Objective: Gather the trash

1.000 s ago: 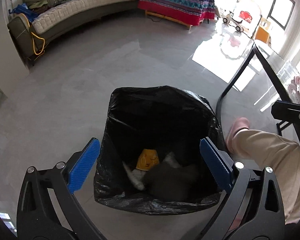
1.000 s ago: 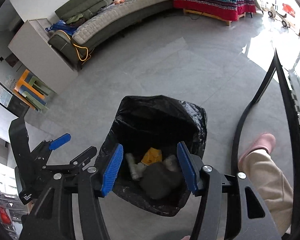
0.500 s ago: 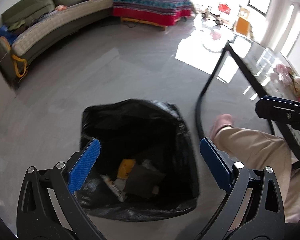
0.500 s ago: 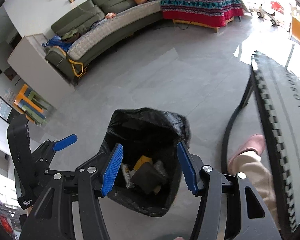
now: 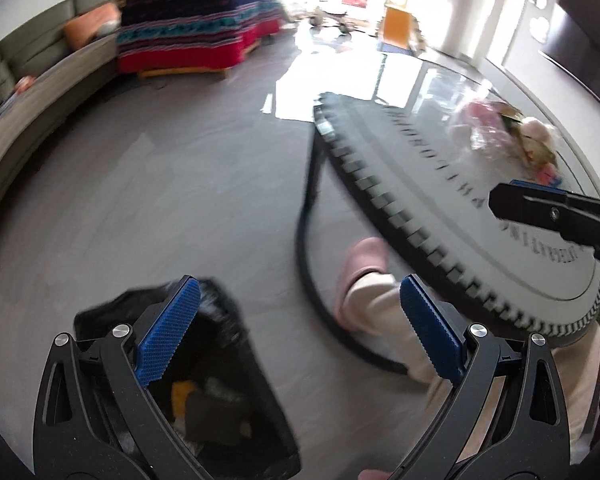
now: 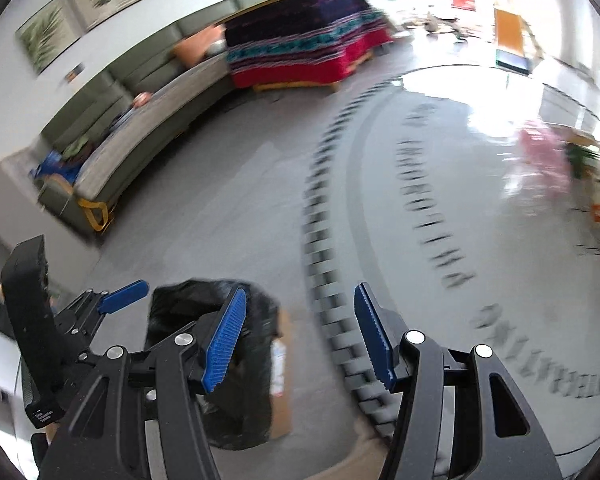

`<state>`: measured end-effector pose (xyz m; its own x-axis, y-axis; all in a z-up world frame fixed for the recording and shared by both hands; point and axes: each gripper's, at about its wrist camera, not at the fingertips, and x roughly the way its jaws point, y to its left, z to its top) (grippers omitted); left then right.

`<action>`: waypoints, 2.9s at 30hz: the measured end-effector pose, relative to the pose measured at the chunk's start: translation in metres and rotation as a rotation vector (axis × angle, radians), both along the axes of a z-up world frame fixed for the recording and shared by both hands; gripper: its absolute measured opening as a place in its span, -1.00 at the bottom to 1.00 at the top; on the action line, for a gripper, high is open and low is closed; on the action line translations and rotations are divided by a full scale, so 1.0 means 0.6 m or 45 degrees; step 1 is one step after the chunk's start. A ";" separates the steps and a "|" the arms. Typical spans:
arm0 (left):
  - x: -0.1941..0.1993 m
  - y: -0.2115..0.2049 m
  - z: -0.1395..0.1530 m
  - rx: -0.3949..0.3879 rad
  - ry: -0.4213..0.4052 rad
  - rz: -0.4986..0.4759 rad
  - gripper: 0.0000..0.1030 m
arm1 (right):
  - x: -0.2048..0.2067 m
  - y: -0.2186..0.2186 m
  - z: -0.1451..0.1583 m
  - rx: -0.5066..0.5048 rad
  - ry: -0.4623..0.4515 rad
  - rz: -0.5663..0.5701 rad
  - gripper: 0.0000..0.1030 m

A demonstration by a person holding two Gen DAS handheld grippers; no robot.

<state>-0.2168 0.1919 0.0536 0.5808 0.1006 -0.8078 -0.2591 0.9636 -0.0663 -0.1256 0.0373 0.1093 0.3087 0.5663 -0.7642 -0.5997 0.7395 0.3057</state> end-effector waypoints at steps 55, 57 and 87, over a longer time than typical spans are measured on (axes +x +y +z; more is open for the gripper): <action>0.551 -0.269 0.042 0.270 0.004 -0.532 0.88 | 0.469 -0.208 0.043 -0.129 -0.091 -0.412 -0.56; 0.577 -0.278 0.030 0.285 0.031 -0.544 0.88 | 0.481 -0.222 0.050 -0.123 -0.103 -0.440 -0.56; 0.660 -0.284 -0.029 -0.092 0.262 -0.564 -0.89 | 0.504 -0.255 0.070 -0.098 -0.135 -0.513 -0.55</action>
<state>0.1792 0.0212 0.0365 0.3825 -0.1809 -0.9061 0.1600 0.9788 -0.1279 0.1766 -0.1157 0.1516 0.5728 0.3265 -0.7518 -0.2830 0.9396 0.1924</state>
